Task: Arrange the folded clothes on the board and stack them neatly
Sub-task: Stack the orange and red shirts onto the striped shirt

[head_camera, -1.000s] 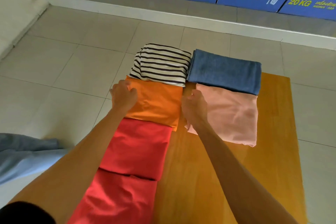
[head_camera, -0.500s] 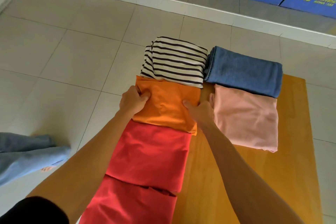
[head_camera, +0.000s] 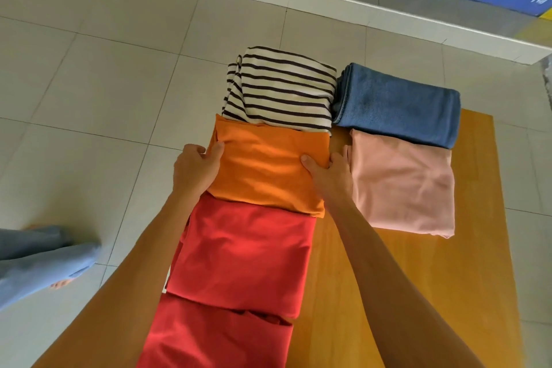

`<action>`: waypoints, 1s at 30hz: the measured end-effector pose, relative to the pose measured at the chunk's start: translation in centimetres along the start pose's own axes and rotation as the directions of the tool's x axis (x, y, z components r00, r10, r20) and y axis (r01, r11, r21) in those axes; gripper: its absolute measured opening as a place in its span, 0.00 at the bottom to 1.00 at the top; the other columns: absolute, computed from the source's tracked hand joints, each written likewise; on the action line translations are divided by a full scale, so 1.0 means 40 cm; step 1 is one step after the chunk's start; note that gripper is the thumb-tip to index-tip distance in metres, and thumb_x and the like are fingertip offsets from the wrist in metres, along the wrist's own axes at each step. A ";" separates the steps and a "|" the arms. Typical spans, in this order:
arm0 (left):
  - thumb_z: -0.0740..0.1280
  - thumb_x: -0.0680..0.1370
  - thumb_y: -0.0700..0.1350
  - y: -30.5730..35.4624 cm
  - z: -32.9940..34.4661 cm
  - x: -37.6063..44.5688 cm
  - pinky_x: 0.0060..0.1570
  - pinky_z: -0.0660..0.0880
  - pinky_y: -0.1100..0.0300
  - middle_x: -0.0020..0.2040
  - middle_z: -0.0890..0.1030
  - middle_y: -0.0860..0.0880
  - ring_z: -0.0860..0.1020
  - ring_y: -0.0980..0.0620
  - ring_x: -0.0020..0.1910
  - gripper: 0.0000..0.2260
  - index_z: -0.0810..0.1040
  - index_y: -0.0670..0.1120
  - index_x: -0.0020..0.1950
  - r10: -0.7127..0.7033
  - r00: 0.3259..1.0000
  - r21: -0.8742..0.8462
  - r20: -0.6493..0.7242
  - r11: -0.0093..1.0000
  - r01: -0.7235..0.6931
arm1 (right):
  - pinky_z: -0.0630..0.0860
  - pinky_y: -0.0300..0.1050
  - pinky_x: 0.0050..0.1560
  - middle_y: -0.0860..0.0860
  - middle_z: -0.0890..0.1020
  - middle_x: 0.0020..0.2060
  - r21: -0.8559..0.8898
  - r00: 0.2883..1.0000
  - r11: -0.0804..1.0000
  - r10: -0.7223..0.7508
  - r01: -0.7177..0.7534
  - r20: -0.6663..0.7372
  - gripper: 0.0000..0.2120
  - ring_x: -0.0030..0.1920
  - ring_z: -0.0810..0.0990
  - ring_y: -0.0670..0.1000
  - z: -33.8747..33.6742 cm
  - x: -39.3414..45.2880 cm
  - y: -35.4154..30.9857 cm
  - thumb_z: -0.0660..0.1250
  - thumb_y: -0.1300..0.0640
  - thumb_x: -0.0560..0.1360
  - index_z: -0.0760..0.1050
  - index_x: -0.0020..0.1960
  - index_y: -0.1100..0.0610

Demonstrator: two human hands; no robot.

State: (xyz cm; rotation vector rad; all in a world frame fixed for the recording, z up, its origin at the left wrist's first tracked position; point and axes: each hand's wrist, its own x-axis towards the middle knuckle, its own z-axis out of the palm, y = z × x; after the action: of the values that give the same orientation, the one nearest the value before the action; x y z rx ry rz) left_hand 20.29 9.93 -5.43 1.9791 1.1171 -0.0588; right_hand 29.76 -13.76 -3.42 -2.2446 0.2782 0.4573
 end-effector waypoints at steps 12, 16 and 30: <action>0.63 0.69 0.74 0.044 -0.008 -0.006 0.36 0.71 0.56 0.38 0.77 0.49 0.78 0.48 0.40 0.30 0.74 0.45 0.42 -0.053 0.984 0.029 0.169 0.998 0.049 | 0.81 0.55 0.58 0.55 0.83 0.60 0.489 0.857 0.794 0.076 -0.362 0.510 0.24 0.59 0.83 0.56 -0.059 -0.045 -0.101 0.73 0.54 0.77 0.73 0.70 0.58; 0.68 0.72 0.66 0.072 -0.038 0.005 0.59 0.75 0.44 0.48 0.79 0.46 0.77 0.44 0.51 0.22 0.76 0.47 0.48 -0.134 0.946 -0.202 0.295 0.959 0.198 | 0.80 0.50 0.55 0.52 0.83 0.60 0.482 0.817 0.817 -0.022 -0.317 0.576 0.18 0.58 0.82 0.53 -0.093 -0.086 -0.190 0.68 0.53 0.80 0.74 0.69 0.53; 0.72 0.74 0.54 0.091 -0.122 -0.004 0.47 0.81 0.45 0.58 0.84 0.45 0.84 0.42 0.54 0.20 0.80 0.53 0.65 0.290 0.760 -0.803 0.581 0.359 0.477 | 0.85 0.49 0.39 0.48 0.88 0.50 0.529 0.784 0.831 -0.208 -0.174 0.584 0.10 0.47 0.88 0.51 -0.214 -0.099 -0.377 0.67 0.48 0.79 0.77 0.60 0.45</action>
State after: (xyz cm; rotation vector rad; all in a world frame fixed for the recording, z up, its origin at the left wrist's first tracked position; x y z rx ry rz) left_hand 21.17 12.27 0.14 0.6607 0.5228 -0.1276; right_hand 33.32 -10.30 13.67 -1.4095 0.0231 0.9475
